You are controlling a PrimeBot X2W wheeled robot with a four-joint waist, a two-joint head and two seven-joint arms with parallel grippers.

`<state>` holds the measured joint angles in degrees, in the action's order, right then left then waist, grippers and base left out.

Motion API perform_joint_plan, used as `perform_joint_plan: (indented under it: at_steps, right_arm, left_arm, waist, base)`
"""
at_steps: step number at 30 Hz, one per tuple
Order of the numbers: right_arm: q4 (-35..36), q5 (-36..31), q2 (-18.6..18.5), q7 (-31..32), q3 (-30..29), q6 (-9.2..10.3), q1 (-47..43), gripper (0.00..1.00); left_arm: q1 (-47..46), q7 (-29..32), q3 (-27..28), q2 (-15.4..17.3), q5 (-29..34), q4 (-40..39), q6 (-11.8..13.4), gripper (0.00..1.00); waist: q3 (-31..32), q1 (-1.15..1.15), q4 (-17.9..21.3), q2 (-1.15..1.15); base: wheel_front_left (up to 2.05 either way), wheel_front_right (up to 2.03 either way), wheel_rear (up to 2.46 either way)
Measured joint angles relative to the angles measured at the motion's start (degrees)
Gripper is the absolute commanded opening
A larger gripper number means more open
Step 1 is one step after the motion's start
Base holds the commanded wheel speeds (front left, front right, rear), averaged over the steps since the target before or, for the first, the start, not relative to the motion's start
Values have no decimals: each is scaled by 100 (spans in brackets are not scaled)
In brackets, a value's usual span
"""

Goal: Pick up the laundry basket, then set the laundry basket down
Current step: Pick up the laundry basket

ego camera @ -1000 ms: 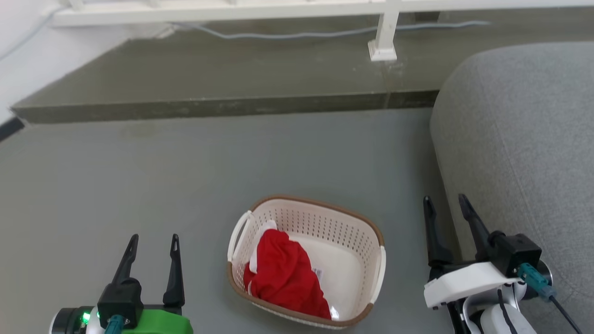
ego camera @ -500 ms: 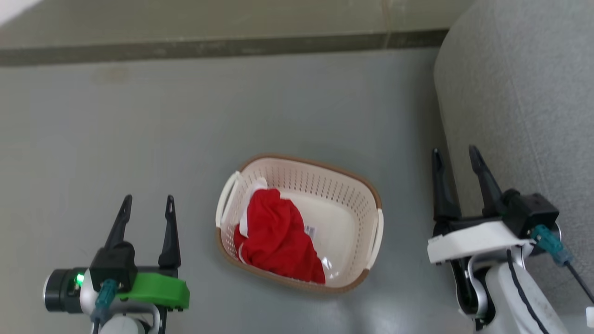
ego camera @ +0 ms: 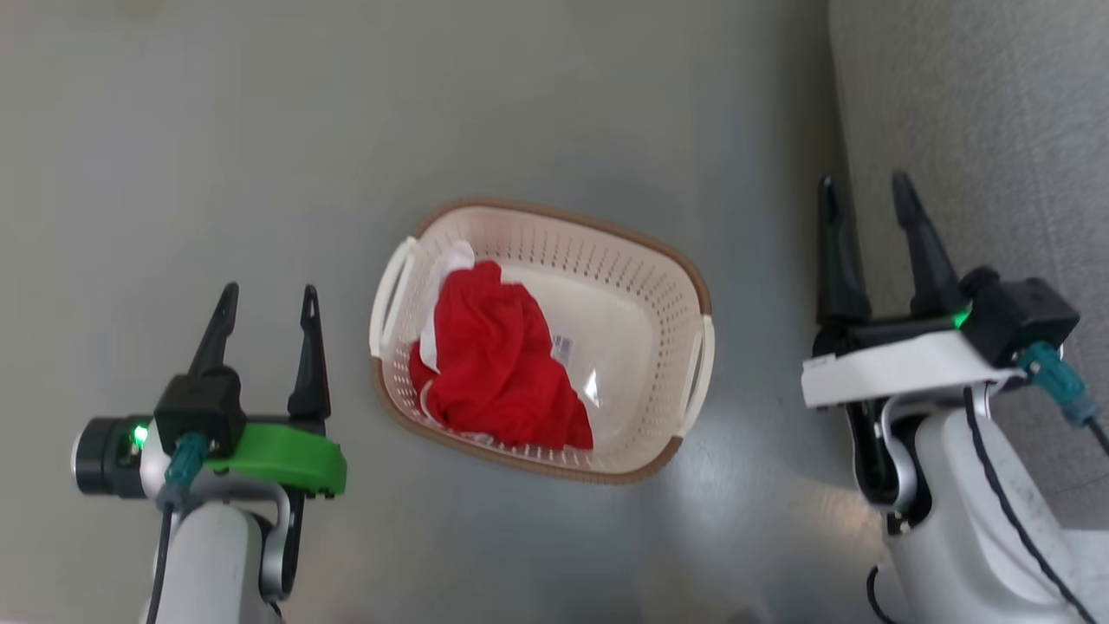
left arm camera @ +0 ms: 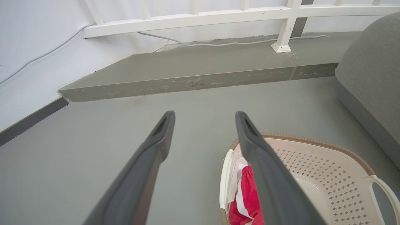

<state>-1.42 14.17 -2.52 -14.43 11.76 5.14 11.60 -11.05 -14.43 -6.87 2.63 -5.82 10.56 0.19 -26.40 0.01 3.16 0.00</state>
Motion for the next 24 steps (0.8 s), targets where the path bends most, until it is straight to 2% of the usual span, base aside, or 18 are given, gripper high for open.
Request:
perform_joint_plan:
  at_steps: [24]
  right_arm:
    - [177,255,-62,-16,32,0,1745,100]
  left_arm:
    - [-1980,-1,52,51,-55,1530,-198,100]
  waist:
    - [-2054,0,161,0]
  base:
    - [0,0,0]
